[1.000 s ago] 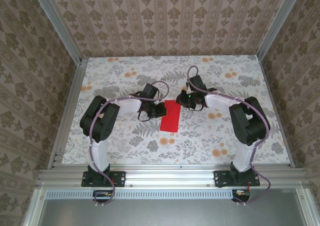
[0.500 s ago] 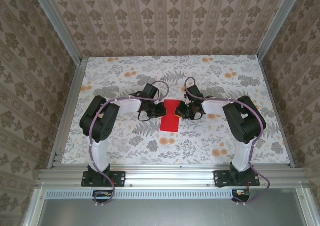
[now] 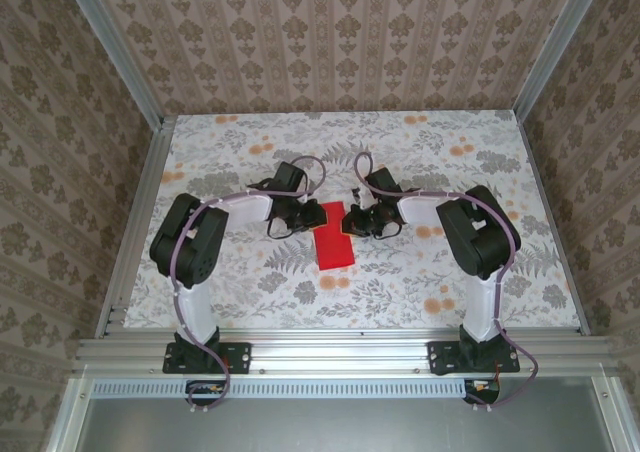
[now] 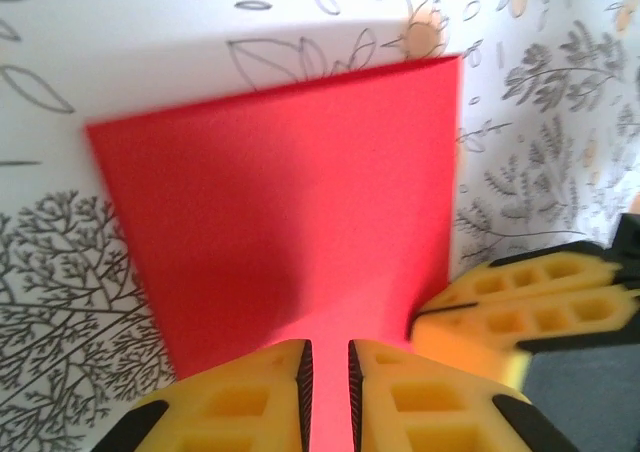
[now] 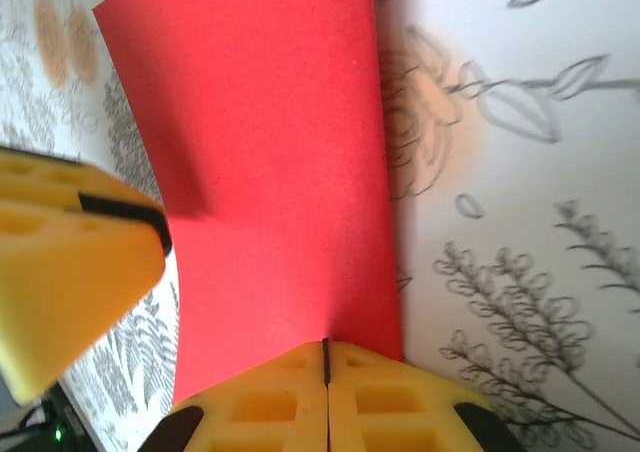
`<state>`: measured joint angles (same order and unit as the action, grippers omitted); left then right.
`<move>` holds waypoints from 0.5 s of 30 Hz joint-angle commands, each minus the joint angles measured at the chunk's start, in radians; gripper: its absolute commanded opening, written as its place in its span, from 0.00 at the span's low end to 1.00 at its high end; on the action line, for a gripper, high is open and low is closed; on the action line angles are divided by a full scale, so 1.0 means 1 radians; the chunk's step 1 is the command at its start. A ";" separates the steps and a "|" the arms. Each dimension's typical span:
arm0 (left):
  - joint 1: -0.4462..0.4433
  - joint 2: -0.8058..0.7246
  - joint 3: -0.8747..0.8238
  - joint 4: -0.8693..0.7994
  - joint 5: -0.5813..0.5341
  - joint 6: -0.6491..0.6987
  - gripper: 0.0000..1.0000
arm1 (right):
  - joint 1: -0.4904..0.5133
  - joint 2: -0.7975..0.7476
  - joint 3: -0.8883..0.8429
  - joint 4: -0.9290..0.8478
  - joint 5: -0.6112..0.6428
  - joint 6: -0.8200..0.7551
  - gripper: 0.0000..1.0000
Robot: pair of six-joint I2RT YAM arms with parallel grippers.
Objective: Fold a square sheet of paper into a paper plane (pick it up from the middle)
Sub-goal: First fold in half a square sheet of paper at the center of the table.
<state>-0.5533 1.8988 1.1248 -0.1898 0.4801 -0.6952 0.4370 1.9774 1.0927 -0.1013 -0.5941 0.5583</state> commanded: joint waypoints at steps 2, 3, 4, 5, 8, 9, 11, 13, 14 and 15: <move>0.001 0.048 0.067 0.081 0.090 -0.054 0.17 | 0.012 0.041 -0.016 -0.061 -0.065 -0.086 0.06; 0.000 0.060 0.076 0.089 0.090 -0.058 0.16 | 0.012 0.039 -0.017 -0.058 -0.069 -0.088 0.06; -0.002 0.070 0.086 0.094 0.088 -0.057 0.16 | 0.013 0.038 -0.020 -0.054 -0.072 -0.091 0.06; -0.002 0.079 0.096 0.097 0.089 -0.057 0.15 | 0.012 0.037 -0.022 -0.053 -0.072 -0.090 0.06; -0.006 0.111 0.131 0.089 0.093 -0.049 0.15 | 0.012 0.043 -0.025 -0.047 -0.072 -0.086 0.06; -0.007 0.122 0.141 0.085 0.094 -0.047 0.14 | 0.013 0.046 -0.025 -0.046 -0.072 -0.083 0.06; -0.012 0.149 0.161 0.073 0.095 -0.042 0.14 | 0.012 0.047 -0.026 -0.039 -0.069 -0.079 0.06; -0.016 0.169 0.174 0.072 0.096 -0.041 0.14 | 0.013 0.048 -0.026 -0.035 -0.068 -0.074 0.06; -0.017 0.178 0.181 0.072 0.098 -0.040 0.14 | 0.013 0.048 -0.027 -0.032 -0.067 -0.071 0.06; -0.017 0.186 0.186 0.071 0.098 -0.039 0.14 | 0.013 0.048 -0.028 -0.031 -0.067 -0.070 0.06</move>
<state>-0.5617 2.0571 1.2766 -0.1120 0.5541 -0.7307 0.4393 1.9900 1.0904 -0.1032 -0.6605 0.4969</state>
